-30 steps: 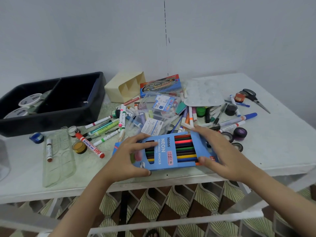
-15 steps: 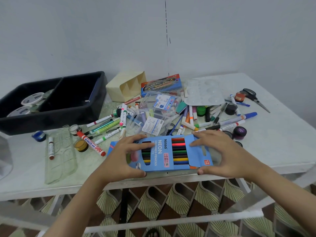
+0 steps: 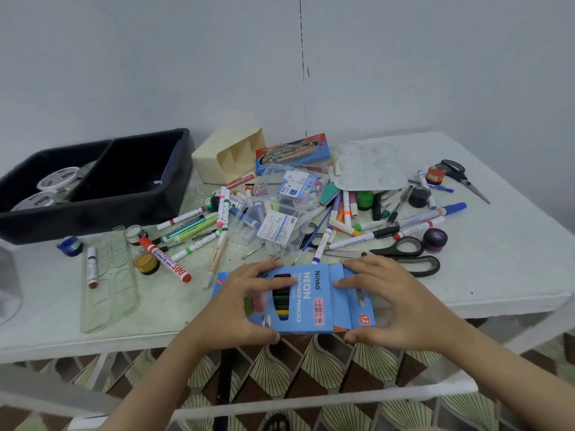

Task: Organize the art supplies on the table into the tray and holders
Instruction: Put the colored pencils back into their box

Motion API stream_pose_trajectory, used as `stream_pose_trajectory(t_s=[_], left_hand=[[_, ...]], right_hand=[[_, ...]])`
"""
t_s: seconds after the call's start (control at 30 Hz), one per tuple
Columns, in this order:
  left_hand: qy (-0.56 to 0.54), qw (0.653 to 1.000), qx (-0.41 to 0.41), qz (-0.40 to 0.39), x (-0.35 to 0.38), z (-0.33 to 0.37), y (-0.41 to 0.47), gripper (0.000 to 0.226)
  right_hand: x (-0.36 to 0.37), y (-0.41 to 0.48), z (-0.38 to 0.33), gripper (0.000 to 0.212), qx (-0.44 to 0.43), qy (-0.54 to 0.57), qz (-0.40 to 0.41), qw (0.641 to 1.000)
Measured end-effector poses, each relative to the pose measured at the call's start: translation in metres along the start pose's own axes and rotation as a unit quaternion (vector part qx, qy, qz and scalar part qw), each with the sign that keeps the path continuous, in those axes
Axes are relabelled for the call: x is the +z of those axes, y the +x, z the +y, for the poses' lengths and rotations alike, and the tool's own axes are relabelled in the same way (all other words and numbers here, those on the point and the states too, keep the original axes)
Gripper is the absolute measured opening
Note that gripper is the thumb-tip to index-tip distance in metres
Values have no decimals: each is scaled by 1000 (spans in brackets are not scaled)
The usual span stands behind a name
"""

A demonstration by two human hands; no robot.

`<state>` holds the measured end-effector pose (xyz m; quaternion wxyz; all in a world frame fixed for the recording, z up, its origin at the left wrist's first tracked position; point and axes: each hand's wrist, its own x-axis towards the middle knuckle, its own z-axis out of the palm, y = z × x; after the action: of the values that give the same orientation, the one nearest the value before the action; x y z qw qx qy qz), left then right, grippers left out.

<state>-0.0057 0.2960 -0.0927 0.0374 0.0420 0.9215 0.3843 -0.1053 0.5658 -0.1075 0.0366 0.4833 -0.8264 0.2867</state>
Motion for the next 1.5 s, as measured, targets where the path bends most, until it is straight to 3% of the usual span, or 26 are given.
stream_pose_trajectory(t_s=[0.33,0.57,0.93,1.17,1.5], left_hand=[[70,997,-9,2,17,-10,4,71],[94,995,-10,27,21,-13,13,71],[84,996,6,-15,19,-16,12,71],[99,995,8,-6,20,-16,15,71],[90,996,1,14,20,-20,9,71]], right_hand=[[9,-4,12,65,2,-85,-85,993],[8,2,23,65,13,-94,-88,992],[12,4,24,64,-2,-42,-89,995],[16,8,22,63,-10,-67,-113,991],[17,2,29,89,7,-126,-137,982]])
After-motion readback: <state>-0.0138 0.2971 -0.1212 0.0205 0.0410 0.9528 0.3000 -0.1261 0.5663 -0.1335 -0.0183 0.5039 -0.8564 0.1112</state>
